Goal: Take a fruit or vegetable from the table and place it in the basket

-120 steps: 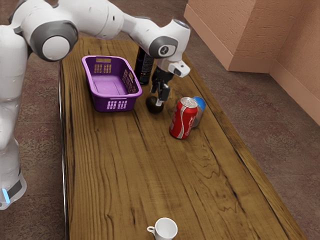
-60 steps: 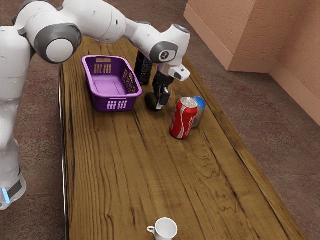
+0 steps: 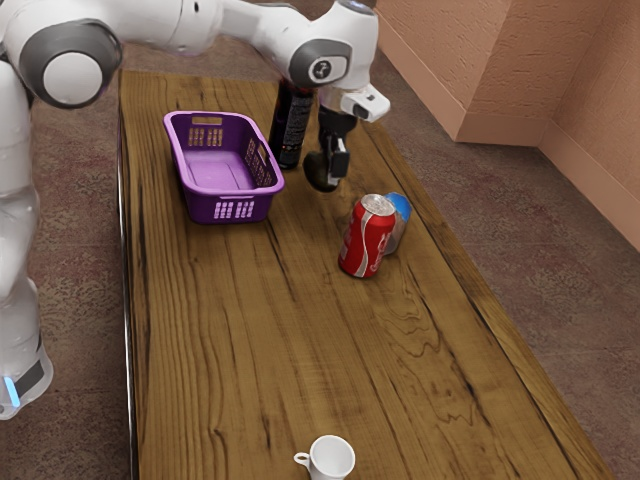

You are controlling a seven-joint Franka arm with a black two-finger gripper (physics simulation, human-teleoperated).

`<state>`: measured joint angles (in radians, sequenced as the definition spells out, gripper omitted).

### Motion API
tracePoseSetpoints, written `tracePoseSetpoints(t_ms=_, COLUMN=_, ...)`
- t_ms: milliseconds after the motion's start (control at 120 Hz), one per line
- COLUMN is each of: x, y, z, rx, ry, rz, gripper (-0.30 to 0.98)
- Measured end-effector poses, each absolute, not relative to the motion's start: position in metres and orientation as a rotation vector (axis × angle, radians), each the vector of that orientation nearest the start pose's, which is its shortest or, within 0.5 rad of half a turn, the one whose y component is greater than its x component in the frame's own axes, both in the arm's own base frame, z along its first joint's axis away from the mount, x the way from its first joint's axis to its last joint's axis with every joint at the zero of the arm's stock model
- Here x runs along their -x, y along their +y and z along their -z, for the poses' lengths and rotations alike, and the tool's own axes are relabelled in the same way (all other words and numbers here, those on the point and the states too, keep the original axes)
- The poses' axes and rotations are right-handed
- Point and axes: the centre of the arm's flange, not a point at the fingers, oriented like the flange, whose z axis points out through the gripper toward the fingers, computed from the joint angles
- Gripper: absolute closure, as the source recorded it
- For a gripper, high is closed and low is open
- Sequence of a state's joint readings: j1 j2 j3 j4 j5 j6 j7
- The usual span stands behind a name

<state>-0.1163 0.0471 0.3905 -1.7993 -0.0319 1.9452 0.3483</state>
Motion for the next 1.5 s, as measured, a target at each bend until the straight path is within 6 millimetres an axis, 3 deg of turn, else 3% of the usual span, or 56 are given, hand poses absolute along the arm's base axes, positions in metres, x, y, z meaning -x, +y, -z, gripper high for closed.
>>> tracePoseSetpoints(t_ms=225, x=-0.533, y=0.144, z=-0.600, rx=3.084, ry=0.163, rz=0.314, gripper=0.38)
tracePoseSetpoints(t_ms=417, x=-0.501, y=0.179, z=-0.633, rx=3.071, ry=0.084, rz=0.327, gripper=0.39)
tracePoseSetpoints(t_ms=717, x=-0.465, y=0.262, z=-0.635, rx=3.041, ry=-0.135, rz=0.234, gripper=0.40)
tracePoseSetpoints(t_ms=842, x=-0.457, y=0.292, z=-0.622, rx=3.022, ry=-0.214, rz=0.169, gripper=0.40)
tracePoseSetpoints(t_ms=1067, x=-0.458, y=0.305, z=-0.616, rx=3.004, ry=-0.229, rz=0.133, gripper=0.40)
tracePoseSetpoints(t_ms=1275, x=-0.449, y=0.331, z=-0.610, rx=2.987, ry=-0.300, rz=0.102, gripper=0.40)
tracePoseSetpoints(t_ms=1467, x=-0.448, y=0.335, z=-0.608, rx=2.984, ry=-0.295, rz=0.094, gripper=0.39)
tracePoseSetpoints(t_ms=1500, x=-0.449, y=0.334, z=-0.608, rx=2.984, ry=-0.292, rz=0.093, gripper=0.30)
